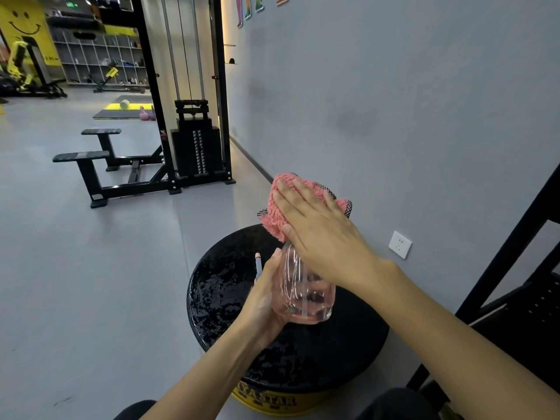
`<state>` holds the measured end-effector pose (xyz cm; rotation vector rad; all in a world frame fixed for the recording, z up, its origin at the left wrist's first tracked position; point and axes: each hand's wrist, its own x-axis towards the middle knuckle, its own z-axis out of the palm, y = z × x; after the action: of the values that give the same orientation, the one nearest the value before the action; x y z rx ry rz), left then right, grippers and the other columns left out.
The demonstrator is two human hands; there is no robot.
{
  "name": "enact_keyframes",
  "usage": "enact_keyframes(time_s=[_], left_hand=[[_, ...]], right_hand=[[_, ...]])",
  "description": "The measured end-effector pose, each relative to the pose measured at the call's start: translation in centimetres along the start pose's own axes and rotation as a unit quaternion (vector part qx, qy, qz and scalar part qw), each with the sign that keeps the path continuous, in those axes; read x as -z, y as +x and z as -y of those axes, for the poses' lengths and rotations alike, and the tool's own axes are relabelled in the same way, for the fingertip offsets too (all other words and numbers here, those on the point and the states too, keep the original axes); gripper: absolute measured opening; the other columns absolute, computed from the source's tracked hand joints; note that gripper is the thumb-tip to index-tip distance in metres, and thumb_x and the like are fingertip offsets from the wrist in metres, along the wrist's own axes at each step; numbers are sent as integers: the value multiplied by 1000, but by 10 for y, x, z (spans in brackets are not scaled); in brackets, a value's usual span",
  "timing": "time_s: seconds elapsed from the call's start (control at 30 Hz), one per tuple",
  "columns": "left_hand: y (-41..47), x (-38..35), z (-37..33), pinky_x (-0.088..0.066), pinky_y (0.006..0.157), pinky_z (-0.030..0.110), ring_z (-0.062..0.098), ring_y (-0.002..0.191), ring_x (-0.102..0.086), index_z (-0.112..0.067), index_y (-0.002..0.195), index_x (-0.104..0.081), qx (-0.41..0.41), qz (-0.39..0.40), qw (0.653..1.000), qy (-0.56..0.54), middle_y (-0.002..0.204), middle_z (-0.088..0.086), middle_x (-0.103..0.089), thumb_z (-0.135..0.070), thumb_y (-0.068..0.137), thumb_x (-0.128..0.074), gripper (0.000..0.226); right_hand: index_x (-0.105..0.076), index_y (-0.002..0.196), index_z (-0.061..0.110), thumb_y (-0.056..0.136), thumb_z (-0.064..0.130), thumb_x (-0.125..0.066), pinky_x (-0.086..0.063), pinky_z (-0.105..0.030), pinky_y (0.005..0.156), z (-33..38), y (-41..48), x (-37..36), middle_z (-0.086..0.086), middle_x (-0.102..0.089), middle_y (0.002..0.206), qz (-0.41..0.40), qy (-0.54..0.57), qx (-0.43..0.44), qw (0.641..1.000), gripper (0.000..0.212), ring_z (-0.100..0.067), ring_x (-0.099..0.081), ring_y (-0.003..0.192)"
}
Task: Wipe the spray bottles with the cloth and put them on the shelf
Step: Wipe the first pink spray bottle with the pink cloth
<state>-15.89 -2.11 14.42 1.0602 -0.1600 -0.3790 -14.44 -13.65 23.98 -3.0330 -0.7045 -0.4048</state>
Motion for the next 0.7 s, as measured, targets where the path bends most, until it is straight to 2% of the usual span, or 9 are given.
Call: enact_keyframes(time_s=[0.13, 0.23, 0.3, 0.4, 0.5, 0.6, 0.7], left_hand=[[0, -2, 2, -54, 85, 54, 24, 92, -72, -33, 96, -77, 16, 11, 1000, 21, 107, 7, -75, -63, 82, -32, 56], [0, -4, 4, -54, 82, 55, 28, 96, -71, -22, 116, -66, 19, 7, 999, 25, 113, 10, -72, -65, 81, -32, 64], [0, -4, 5, -58, 77, 51, 28, 93, -71, -18, 119, -62, 16, 3, 1000, 26, 109, 10, -74, -65, 81, -33, 67], [1, 0, 4, -60, 68, 45, 29, 88, -72, -21, 115, -66, 10, -5, 1000, 16, 103, 12, -74, -65, 81, -33, 64], [0, 3, 4, -58, 70, 48, 33, 90, -71, -26, 114, -67, 11, -6, 1000, 12, 108, 15, -73, -64, 83, -32, 60], [-1, 2, 6, -57, 74, 49, 29, 82, -72, -23, 109, -67, 18, 1, 1000, 20, 98, 12, -75, -64, 83, -30, 61], [0, -1, 8, -60, 66, 44, 26, 83, -73, -19, 112, -64, 14, 2, 1000, 26, 98, 8, -76, -62, 84, -29, 62]], right_hand=[[8, 154, 21, 106, 28, -22, 7, -40, 121, -2, 4, 2, 7, 16, 161, 0, 9, -22, 1000, 56, -12, 18, 147], [8, 154, 19, 106, 29, -22, 7, -40, 120, -4, 12, 5, 4, 16, 161, -8, 25, -54, 998, 57, -14, 16, 148], [9, 153, 18, 106, 32, -21, 7, -41, 121, -1, 12, 5, 3, 18, 161, -7, 27, -57, 998, 58, -14, 17, 148], [13, 153, 18, 106, 32, -20, 11, -40, 119, 5, 3, 5, 3, 20, 160, 8, 21, -38, 999, 59, -14, 20, 147], [14, 152, 18, 106, 31, -18, 14, -38, 116, 8, -4, 2, 3, 22, 160, 12, 8, -33, 999, 57, -14, 21, 146], [12, 153, 18, 106, 31, -19, 9, -40, 119, 7, 1, 0, 3, 19, 160, 14, 14, -49, 999, 58, -15, 19, 147], [10, 153, 16, 106, 31, -20, 7, -42, 119, 4, 12, 2, 1, 18, 161, 2, 28, -77, 997, 58, -16, 18, 148]])
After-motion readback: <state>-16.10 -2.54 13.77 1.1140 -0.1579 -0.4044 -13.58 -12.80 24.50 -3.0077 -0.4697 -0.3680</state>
